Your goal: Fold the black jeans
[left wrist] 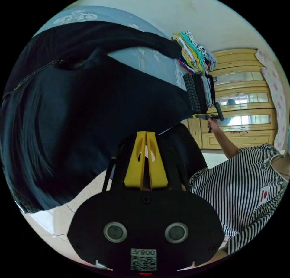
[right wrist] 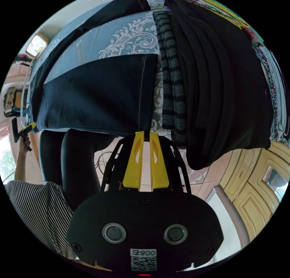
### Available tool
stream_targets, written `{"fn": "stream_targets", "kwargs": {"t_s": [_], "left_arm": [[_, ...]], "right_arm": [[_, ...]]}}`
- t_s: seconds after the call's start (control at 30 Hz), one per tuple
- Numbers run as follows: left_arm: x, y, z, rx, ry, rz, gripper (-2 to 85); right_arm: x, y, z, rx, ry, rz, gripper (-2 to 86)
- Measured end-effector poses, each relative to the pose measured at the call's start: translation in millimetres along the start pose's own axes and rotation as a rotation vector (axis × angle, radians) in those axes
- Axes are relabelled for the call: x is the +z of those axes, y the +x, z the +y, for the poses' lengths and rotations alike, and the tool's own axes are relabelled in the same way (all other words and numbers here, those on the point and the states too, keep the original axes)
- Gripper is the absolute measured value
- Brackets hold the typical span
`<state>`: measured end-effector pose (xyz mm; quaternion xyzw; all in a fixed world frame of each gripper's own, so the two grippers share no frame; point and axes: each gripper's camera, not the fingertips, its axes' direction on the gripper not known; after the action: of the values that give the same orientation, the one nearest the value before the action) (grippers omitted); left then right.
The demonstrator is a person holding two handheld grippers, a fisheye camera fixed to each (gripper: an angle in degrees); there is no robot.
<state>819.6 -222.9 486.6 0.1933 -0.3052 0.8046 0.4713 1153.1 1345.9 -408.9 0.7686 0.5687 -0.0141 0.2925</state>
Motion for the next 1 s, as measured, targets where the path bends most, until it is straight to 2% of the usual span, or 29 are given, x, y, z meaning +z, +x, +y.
{"fn": "stream_targets", "kwargs": {"t_s": [0.13,0.3,0.4,0.57,0.77,1.0], "left_arm": [[-14.0,2.8,-27.8,0.025,0.089,-0.050,1.1],[-29.5,3.2,-78.6,0.066,0.192,-0.133,3.4],[-31.0,4.4,-120.2,0.097,0.207,-0.180,4.7],[-21.2,12.1,-190.6,0.168,0.192,-0.352,6.6],[12.5,-6.3,-243.4,0.175,0.046,-0.490,7.0],[19.1,-15.3,-258.1,0.192,0.063,-0.513,6.9]], "right_arm": [[1.0,6.3,-0.7,0.022,0.014,0.092,3.2],[-25.4,10.0,-8.0,0.029,0.206,-0.003,5.2],[-43.0,-0.4,-48.1,-0.051,0.315,-0.047,5.9],[-66.2,-20.9,-160.7,-0.128,0.473,0.117,6.4],[-61.4,5.1,-268.8,-0.058,0.480,0.016,8.0],[-35.7,22.6,-328.8,-0.011,0.454,-0.032,9.6]]}}
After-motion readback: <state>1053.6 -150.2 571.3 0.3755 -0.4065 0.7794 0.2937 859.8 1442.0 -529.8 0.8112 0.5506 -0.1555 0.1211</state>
